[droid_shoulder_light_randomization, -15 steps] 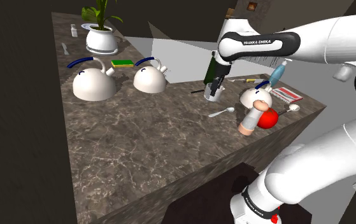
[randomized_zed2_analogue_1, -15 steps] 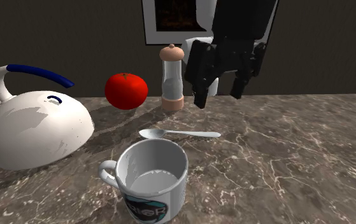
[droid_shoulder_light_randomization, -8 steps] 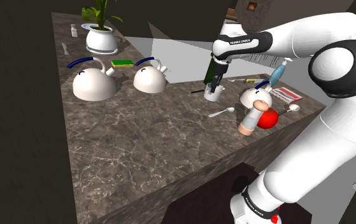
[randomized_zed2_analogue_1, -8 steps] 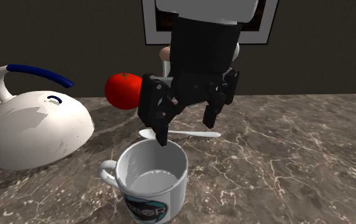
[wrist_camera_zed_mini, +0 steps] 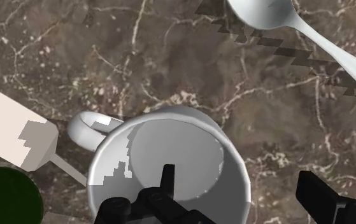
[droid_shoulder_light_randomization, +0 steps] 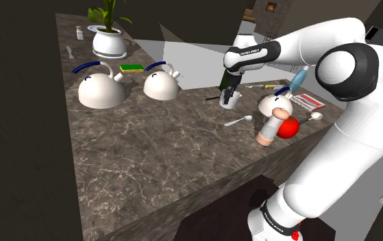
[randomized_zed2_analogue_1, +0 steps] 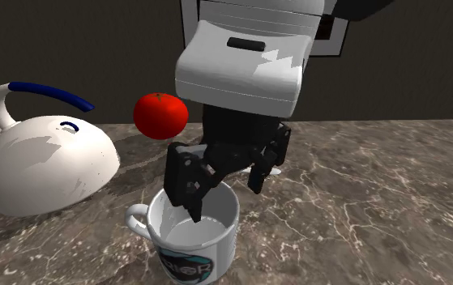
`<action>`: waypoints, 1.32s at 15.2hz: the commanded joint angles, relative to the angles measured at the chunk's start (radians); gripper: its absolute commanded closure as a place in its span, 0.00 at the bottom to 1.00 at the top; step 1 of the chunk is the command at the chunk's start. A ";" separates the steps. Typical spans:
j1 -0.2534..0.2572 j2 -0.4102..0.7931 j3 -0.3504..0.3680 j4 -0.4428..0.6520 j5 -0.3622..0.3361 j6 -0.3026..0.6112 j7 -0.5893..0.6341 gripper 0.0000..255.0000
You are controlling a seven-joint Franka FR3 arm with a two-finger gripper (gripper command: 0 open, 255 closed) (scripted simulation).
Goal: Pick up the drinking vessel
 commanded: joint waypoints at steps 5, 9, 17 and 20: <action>0.000 0.008 0.000 -0.012 0.002 0.020 0.001 1.00; 0.000 0.008 0.000 -0.012 0.002 0.020 0.001 1.00; 0.002 -0.017 0.001 0.029 -0.004 -0.044 0.000 1.00; 0.003 -0.028 0.002 0.057 -0.006 -0.083 -0.002 1.00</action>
